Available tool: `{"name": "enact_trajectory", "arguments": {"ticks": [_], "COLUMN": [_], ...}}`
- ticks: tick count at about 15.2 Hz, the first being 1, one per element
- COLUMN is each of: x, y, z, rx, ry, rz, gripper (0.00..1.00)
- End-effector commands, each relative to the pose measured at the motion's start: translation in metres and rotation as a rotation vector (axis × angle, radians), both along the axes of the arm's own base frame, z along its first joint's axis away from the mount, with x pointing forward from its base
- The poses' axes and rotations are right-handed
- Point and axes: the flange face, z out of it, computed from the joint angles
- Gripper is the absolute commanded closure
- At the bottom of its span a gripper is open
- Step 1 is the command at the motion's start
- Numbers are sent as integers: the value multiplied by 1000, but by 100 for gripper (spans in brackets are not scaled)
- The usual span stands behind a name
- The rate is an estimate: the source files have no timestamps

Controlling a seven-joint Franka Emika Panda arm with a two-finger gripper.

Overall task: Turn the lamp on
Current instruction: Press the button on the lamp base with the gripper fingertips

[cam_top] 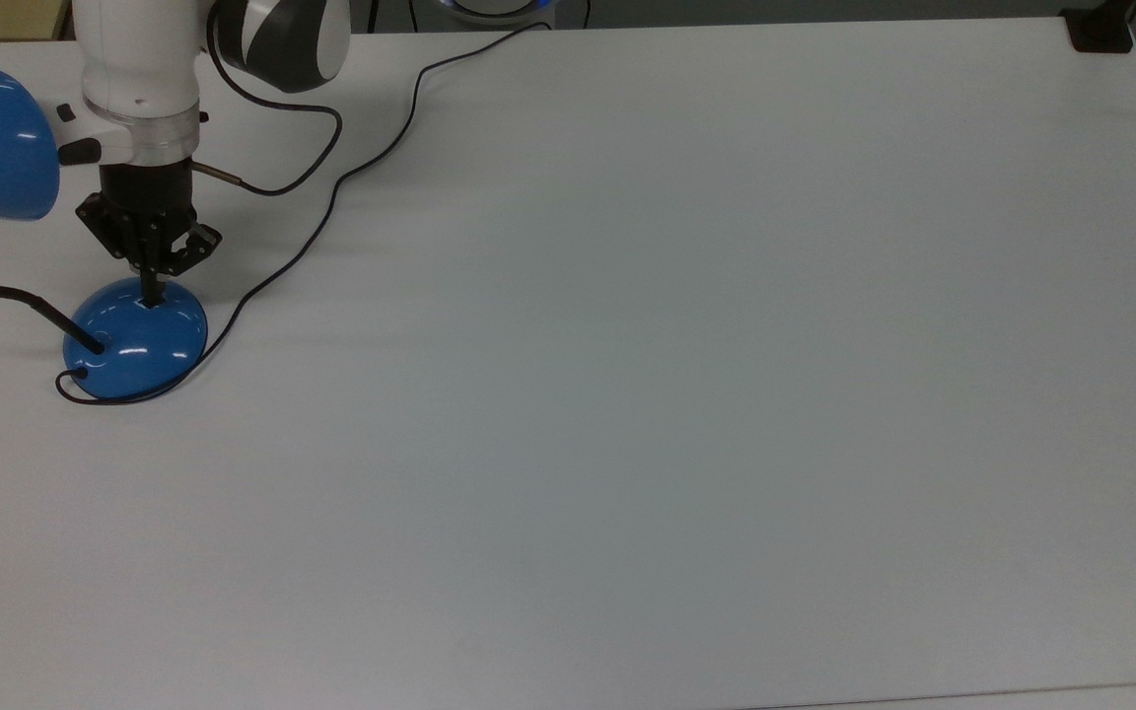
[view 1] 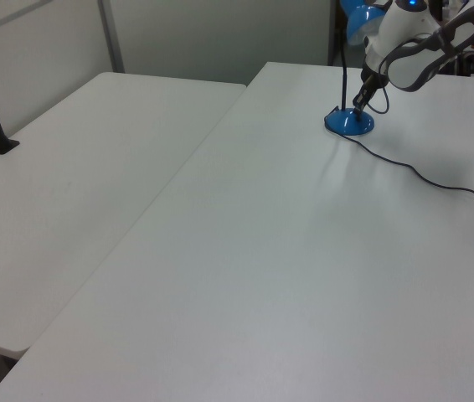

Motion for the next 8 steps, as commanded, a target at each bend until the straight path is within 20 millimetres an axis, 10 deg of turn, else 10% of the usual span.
{"name": "enact_trajectory", "arguments": {"ticks": [1,8], "x": [6,4], "y": [-8,-15], "z": [0,-16], "rx": [-16,-16], "ry": [-21,4], "rz": [-18,-28], "gripper": [100,100]}}
